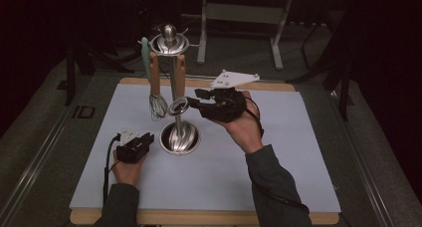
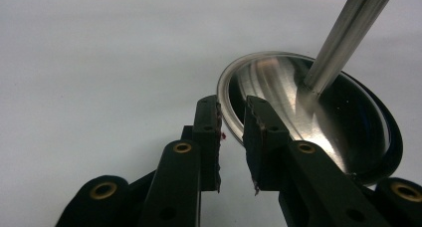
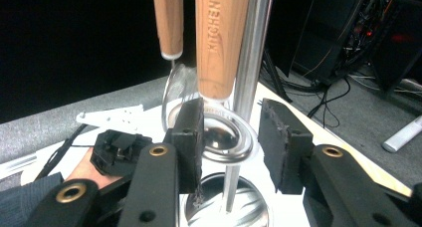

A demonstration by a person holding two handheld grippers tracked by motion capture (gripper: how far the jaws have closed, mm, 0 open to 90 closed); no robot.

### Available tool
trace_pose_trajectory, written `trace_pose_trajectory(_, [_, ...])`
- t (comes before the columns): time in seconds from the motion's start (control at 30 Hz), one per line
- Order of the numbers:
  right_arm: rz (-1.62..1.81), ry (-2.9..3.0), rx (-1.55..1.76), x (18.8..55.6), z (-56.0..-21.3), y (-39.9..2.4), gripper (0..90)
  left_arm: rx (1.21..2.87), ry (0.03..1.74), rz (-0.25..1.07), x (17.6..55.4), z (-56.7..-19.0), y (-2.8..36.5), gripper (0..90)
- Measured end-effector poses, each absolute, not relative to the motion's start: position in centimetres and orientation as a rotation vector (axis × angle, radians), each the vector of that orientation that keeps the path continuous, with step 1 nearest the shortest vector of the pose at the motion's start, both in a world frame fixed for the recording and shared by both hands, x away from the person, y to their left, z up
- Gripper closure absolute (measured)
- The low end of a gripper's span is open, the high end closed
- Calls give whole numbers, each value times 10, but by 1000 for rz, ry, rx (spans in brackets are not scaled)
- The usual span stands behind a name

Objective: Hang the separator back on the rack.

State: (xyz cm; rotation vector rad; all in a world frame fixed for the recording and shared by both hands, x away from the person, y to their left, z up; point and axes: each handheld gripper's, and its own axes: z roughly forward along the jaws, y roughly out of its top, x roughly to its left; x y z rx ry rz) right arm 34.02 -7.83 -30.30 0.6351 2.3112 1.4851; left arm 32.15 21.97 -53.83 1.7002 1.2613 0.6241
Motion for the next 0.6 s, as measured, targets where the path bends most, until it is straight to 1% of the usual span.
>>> trace_pose_trajectory(0.2, [1401, 2356, 608, 341, -312, -82, 590, 1700, 1262, 624, 321, -538, 219, 766])
trace_pose_trajectory(0.6, [1362, 2398, 613, 343, -324, -89, 534, 1703, 1260, 628, 321, -538, 220, 760])
